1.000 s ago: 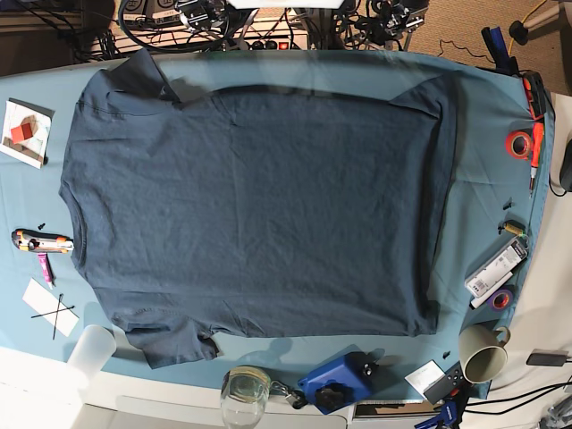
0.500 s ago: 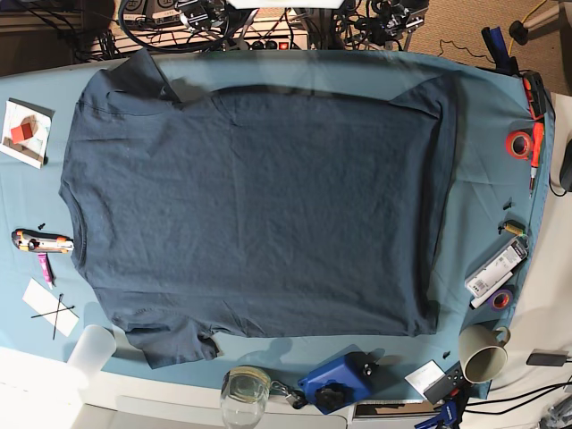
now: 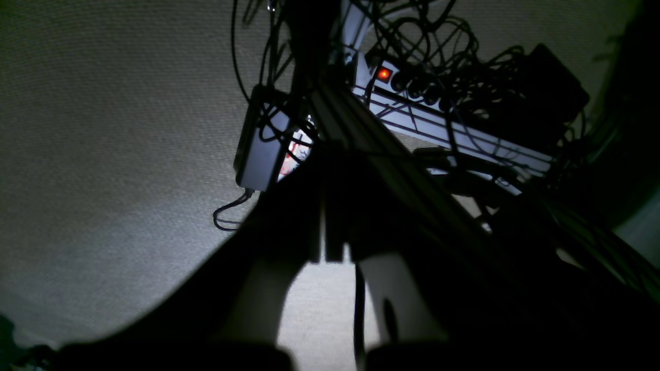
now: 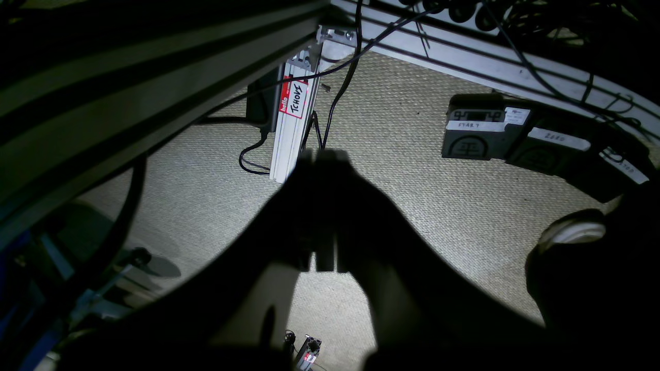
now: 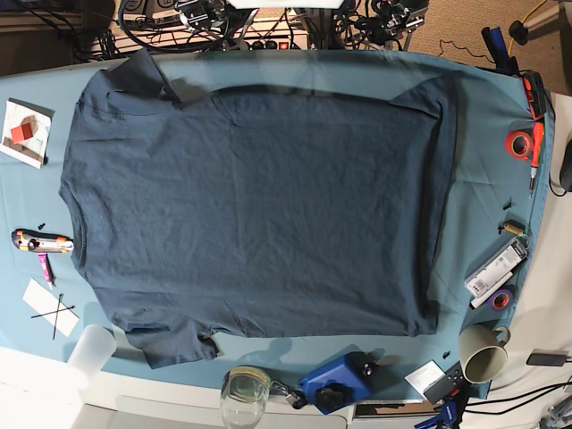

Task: Fold the T-shirt properly

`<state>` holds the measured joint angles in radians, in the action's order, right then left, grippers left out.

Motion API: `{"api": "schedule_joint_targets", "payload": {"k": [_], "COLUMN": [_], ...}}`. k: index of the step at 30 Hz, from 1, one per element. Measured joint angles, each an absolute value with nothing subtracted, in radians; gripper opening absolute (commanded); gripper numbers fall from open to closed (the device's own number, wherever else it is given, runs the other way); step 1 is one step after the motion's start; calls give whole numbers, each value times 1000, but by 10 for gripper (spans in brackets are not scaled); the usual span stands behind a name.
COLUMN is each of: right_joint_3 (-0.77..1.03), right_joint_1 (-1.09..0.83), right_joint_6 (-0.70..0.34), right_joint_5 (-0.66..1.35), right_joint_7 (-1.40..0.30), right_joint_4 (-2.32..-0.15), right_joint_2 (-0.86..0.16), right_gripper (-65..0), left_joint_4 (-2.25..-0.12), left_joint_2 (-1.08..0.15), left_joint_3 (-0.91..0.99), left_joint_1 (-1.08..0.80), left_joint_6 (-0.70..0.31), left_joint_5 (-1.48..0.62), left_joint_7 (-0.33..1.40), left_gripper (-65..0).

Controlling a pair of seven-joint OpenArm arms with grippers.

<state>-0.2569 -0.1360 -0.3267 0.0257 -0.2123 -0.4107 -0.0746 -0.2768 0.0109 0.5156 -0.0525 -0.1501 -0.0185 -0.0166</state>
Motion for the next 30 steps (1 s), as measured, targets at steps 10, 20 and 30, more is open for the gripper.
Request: {"api": "schedule_joint_targets", "payload": {"k": [10,20,30], "right_joint_3": [-257,-257,-257], "right_joint_1": [-149,-356,-550], "right_joint_6": [-331,-333,-333], "right_joint_5": [31,163,263], "right_joint_7": [-301,-403,-532], "right_joint_4": [-420,-727,-1103], "right_joint_2": [-108,-235,-363], "right_gripper": [-650,-650,-650], "left_joint_4": [-344,-625,-889], "left_joint_2": [12,-62,-122], "left_joint_3": [513,511,511], "left_joint_1": [-113,-284,-464], "left_joint_6": [-150,-393,-491], "left_joint_5": [10,-21,-27], "left_joint_7": [-12,79,81], "left_gripper": [-650,-650,-650]}}
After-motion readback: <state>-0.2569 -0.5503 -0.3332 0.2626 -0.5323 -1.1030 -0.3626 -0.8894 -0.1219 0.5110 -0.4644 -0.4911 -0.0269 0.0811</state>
